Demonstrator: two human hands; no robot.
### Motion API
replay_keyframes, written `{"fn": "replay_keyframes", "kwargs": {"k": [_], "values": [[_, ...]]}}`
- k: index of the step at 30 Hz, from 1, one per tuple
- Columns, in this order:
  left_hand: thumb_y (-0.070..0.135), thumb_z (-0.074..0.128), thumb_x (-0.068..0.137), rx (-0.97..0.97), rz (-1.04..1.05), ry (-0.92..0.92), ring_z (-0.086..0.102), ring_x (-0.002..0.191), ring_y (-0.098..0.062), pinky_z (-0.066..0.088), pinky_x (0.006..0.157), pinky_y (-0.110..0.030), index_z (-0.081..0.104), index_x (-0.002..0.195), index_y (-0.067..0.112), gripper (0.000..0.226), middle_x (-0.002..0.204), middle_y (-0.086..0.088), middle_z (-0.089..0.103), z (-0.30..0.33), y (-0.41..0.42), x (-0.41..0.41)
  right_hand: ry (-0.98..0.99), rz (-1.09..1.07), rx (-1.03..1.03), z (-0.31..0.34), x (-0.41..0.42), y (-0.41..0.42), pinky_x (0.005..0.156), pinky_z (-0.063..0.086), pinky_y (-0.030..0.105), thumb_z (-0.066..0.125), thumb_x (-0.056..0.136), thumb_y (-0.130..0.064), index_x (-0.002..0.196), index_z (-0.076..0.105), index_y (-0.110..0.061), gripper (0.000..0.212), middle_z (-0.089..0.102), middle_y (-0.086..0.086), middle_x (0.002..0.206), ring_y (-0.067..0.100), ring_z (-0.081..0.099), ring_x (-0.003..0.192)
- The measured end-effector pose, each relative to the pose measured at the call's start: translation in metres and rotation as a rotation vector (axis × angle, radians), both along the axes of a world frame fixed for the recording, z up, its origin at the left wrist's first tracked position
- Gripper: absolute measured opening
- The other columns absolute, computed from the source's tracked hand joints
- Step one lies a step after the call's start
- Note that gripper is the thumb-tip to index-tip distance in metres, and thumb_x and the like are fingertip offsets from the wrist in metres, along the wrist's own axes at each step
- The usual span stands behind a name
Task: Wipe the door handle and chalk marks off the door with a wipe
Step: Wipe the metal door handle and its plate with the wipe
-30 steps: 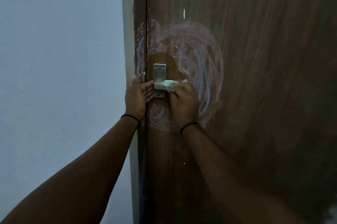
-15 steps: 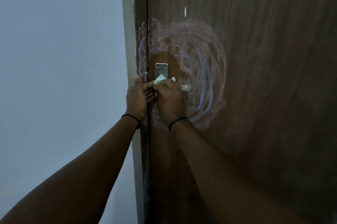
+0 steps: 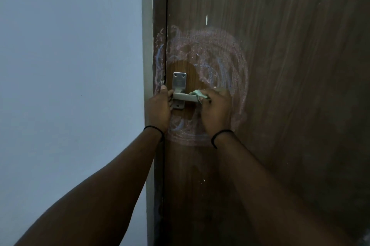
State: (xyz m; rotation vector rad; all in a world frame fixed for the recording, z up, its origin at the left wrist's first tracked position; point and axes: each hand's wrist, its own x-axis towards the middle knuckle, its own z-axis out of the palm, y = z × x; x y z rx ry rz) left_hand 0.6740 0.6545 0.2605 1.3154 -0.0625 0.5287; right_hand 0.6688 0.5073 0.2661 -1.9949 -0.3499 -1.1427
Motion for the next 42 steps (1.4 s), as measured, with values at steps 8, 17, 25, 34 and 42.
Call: {"fn": "replay_keyframes", "kwargs": {"k": [8, 17, 25, 34, 42], "values": [[0.039, 0.036, 0.103, 0.022, -0.016, -0.015, 0.067, 0.081, 0.005, 0.052, 0.066, -0.012, 0.065, 0.119, 0.008, 0.046, 0.095, 0.009, 0.069, 0.001, 0.002, -0.003, 0.162, -0.139, -0.697, 0.045, 0.011, 0.038, 0.065, 0.047, 0.034, 0.053, 0.090, -0.015, 0.089, 0.067, -0.009, 0.016, 0.070, 0.013, 0.092, 0.029, 0.063, 0.079], [0.030, 0.064, 0.091, 0.365, 0.234, -0.028, 0.067, 0.076, -0.015, 0.054, 0.067, -0.020, 0.076, 0.088, 0.013, 0.021, 0.084, -0.006, 0.074, 0.006, 0.009, -0.001, 0.333, 0.089, -0.596, 0.045, 0.018, -0.030, 0.066, 0.043, 0.032, 0.040, 0.099, -0.021, 0.100, 0.069, -0.013, 0.030, 0.061, 0.002, 0.084, 0.025, 0.061, 0.079], [0.019, 0.072, 0.084, 0.754, 0.419, 0.019, 0.063, 0.081, -0.010, 0.049, 0.076, -0.024, 0.077, 0.100, 0.014, 0.017, 0.099, -0.004, 0.075, 0.029, 0.011, 0.003, 0.254, 0.066, -0.634, 0.044, 0.027, 0.021, 0.065, 0.042, 0.029, 0.051, 0.096, -0.024, 0.092, 0.067, -0.014, 0.019, 0.067, 0.008, 0.092, 0.024, 0.060, 0.080], [0.020, 0.070, 0.085, 0.896, 0.495, 0.088, 0.062, 0.080, -0.013, 0.044, 0.071, -0.023, 0.077, 0.096, 0.013, 0.014, 0.097, -0.004, 0.074, 0.041, 0.006, 0.002, 0.702, 0.707, 0.481, 0.009, 0.021, -0.045, 0.077, 0.058, 0.037, 0.041, 0.103, -0.022, 0.119, 0.061, -0.003, 0.032, 0.072, 0.016, 0.095, 0.025, 0.071, 0.084], [0.020, 0.068, 0.087, 0.958, 0.522, 0.139, 0.067, 0.090, -0.023, 0.045, 0.070, -0.025, 0.076, 0.098, 0.015, 0.014, 0.100, -0.007, 0.073, 0.046, 0.005, -0.001, 0.562, 0.993, 1.483, -0.018, 0.007, 0.069, 0.072, 0.053, 0.029, 0.033, 0.103, -0.014, 0.107, 0.058, -0.012, 0.026, 0.066, 0.010, 0.094, 0.020, 0.066, 0.082]]}}
